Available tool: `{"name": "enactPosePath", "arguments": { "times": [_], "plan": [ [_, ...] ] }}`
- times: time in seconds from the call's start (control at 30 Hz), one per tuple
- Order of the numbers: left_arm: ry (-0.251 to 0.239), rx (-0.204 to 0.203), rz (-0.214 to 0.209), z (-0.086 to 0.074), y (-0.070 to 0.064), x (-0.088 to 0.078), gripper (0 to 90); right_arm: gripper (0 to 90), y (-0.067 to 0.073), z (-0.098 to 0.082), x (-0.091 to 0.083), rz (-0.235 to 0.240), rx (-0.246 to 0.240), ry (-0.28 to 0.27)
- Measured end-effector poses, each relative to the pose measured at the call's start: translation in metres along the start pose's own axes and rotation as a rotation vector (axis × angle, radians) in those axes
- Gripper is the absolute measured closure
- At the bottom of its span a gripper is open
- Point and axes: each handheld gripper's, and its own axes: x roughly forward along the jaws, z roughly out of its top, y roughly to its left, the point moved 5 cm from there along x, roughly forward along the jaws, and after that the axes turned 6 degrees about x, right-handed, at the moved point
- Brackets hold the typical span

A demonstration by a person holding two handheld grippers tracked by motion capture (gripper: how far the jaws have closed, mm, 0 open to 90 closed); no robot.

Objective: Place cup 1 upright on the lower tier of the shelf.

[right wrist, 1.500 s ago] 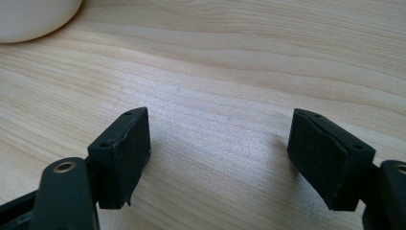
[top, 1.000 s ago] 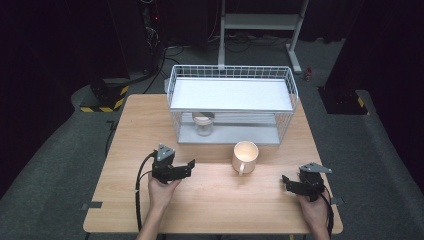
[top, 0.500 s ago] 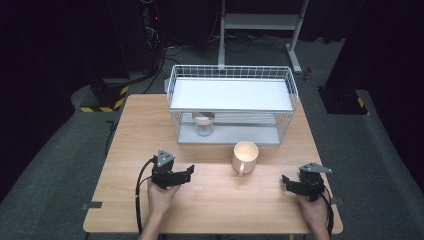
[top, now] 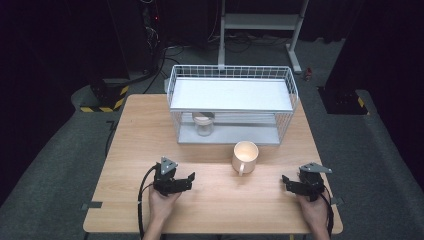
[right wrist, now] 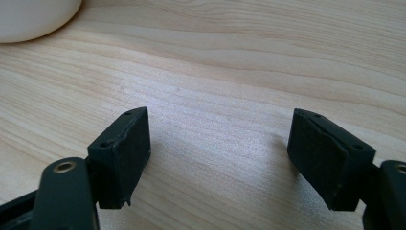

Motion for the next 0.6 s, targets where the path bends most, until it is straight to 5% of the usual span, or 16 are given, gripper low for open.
{"name": "enactPosePath", "arguments": {
  "times": [0.2,0.6],
  "plan": [
    [0.035,0.007,0.007,-0.01,-0.001,0.007,15.0,22.9,0.0,0.0,0.0,-0.001,0.0,-0.001],
    [0.101,0.067,0.087,-0.018,0.0,0.022,15.0,23.0,0.0,0.0,0.0,-0.002,0.001,0.0]
  ]
}}
